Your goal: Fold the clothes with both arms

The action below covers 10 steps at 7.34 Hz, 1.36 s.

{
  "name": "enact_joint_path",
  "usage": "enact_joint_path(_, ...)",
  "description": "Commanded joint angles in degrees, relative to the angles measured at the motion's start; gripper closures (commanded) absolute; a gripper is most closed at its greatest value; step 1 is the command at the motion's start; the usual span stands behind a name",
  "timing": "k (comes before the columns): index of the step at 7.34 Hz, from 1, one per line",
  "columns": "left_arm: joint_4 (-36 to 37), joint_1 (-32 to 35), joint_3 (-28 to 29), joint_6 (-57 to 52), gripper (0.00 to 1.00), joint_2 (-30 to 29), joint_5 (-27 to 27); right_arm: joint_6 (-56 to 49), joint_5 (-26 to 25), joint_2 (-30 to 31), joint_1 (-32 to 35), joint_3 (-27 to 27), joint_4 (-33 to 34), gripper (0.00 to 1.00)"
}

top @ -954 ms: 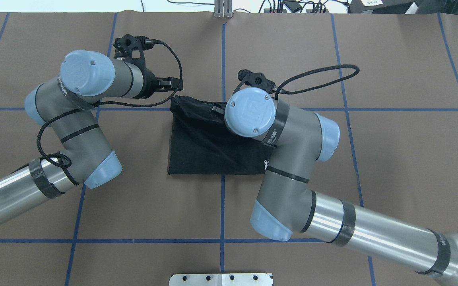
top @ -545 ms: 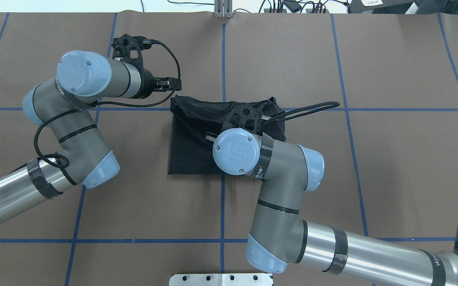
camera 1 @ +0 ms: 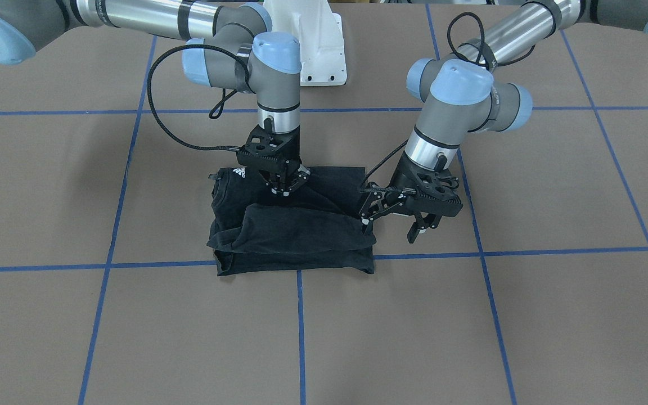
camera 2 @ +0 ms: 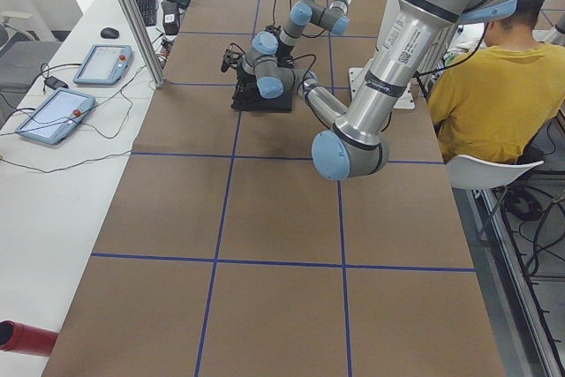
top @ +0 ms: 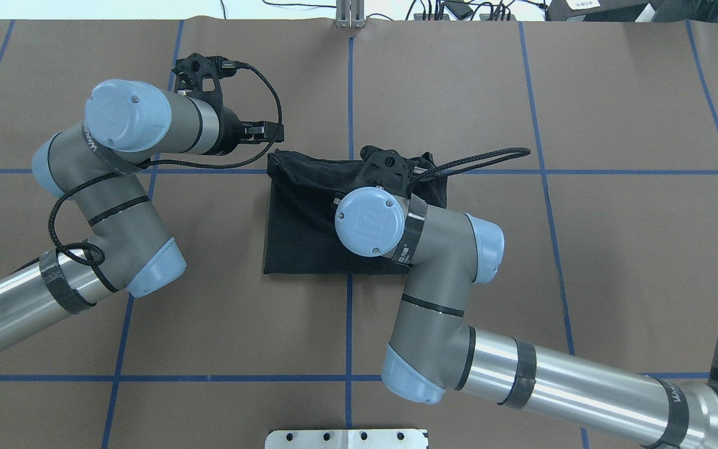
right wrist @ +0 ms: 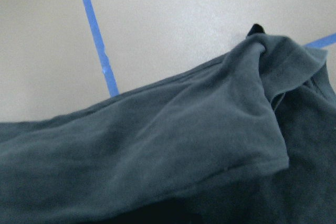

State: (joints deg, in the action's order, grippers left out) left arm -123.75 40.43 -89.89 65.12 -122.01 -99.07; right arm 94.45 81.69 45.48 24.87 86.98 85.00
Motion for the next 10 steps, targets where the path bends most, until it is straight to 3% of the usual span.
enact_joint_path(1, 0.1, 0.0, -3.4, 0.0, 0.00, 2.6, -1.0, -0.4, 0.7, -6.2, 5.2, -9.1, -0.2, 1.00)
enact_joint_path(2, 0.1, 0.0, -5.1, -0.1, 0.00, 4.2, -2.3, -1.4, 0.7, -9.3, 7.1, -13.7, -0.3, 1.00)
enact_joint_path(5, 0.2, -0.1, -6.3, 0.5, 0.00, 5.3, -2.4, -4.7, 1.7, -14.3, 12.5, -30.0, -14.1, 1.00)
enact_joint_path(7, 0.2, -0.2, -6.5, 0.8, 0.00, 5.3, -2.4, -4.9, 4.5, -14.8, 13.3, -30.1, -14.2, 1.00)
enact_joint_path(8, 0.5, -0.1, -6.6, 0.4, 0.00, 5.3, -2.4, -6.2, 8.8, -14.7, 14.2, -29.8, -13.8, 0.71)
enact_joint_path(9, 0.8, -0.1, -6.6, -0.1, 0.00, 5.3, -3.1, -7.6, 11.4, -14.6, 14.8, -29.2, -13.7, 0.01)
enact_joint_path(10, 2.0, 0.2, -7.3, -0.9, 0.00, 5.6, -4.2, -9.2, 13.2, -14.3, 15.6, -28.4, -13.2, 0.00)
